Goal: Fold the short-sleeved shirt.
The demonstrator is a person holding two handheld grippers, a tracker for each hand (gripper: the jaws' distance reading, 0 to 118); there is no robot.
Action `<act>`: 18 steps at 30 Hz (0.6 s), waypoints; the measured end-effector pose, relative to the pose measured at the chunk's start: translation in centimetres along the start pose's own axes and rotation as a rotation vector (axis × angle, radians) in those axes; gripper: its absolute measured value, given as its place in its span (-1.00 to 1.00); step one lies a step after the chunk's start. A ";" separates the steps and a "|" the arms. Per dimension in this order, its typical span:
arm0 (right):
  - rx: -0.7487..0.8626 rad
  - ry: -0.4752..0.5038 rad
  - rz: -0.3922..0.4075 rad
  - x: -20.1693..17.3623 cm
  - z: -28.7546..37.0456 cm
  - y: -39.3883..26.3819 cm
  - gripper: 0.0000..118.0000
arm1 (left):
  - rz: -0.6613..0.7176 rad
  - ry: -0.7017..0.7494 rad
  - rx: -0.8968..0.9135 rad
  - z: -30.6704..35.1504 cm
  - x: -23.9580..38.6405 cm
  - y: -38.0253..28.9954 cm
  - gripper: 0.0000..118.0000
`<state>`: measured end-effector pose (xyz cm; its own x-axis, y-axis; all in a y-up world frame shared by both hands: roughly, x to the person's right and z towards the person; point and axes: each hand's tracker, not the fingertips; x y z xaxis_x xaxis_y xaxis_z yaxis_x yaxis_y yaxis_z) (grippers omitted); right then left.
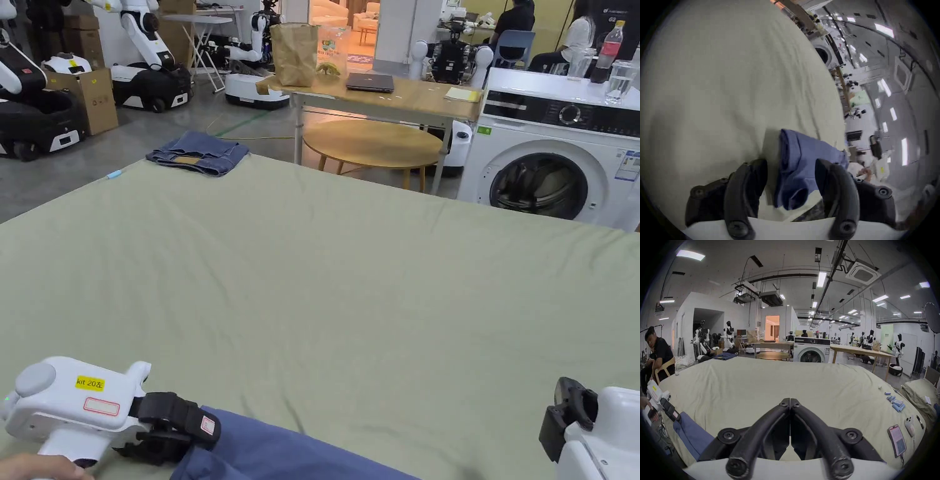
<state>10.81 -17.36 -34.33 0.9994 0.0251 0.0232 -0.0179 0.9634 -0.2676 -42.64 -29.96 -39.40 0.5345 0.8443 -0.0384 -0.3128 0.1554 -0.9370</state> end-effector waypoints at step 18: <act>-0.053 0.006 -0.012 0.4 -0.5 -1.0 -1.00 | -0.058 0.069 0.015 -2.3 1.2 0.4 -0.94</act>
<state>11.26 -18.48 -34.52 0.9997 0.0120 0.0208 -0.0047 0.9481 -0.3179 -40.36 -30.04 -40.63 0.6050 0.7962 -0.0085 -0.2913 0.2113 -0.9330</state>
